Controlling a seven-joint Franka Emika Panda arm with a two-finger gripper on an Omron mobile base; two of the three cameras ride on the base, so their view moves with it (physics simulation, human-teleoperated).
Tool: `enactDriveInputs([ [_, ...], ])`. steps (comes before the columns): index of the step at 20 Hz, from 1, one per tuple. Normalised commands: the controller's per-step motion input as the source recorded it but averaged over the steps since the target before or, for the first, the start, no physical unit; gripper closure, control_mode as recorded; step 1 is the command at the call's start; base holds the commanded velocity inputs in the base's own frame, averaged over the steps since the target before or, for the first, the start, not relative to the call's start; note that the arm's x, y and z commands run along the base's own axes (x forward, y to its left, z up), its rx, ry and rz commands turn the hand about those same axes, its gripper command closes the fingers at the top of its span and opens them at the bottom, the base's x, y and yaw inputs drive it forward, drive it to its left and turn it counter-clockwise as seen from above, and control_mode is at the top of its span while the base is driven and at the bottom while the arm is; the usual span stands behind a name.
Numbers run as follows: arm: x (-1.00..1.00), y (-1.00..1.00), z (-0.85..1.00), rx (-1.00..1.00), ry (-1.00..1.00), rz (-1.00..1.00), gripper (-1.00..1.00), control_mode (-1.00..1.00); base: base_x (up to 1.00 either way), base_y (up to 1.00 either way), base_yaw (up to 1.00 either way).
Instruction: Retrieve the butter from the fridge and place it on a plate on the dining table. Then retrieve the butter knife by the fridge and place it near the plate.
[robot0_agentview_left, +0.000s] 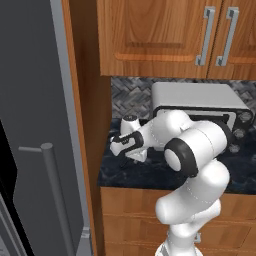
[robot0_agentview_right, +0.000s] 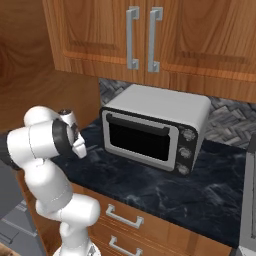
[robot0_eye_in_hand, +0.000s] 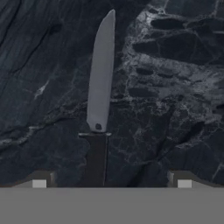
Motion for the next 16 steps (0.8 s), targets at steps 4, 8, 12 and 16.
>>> enactDriveInputs([
  [4,0.2,0.0,-0.21,0.0,0.0,0.0,-1.0,-1.0,0.0,0.0,0.0],
  [8,0.2,0.0,-0.07,0.0,0.0,0.0,-1.0,-1.0,0.0,0.0,0.0],
  [12,0.18,0.0,0.0,0.0,0.01,0.0,-1.0,-1.0,0.0,0.0,0.0],
  [16,0.14,0.0,-0.02,0.0,0.02,0.0,-1.0,-1.0,0.0,0.0,0.0],
])
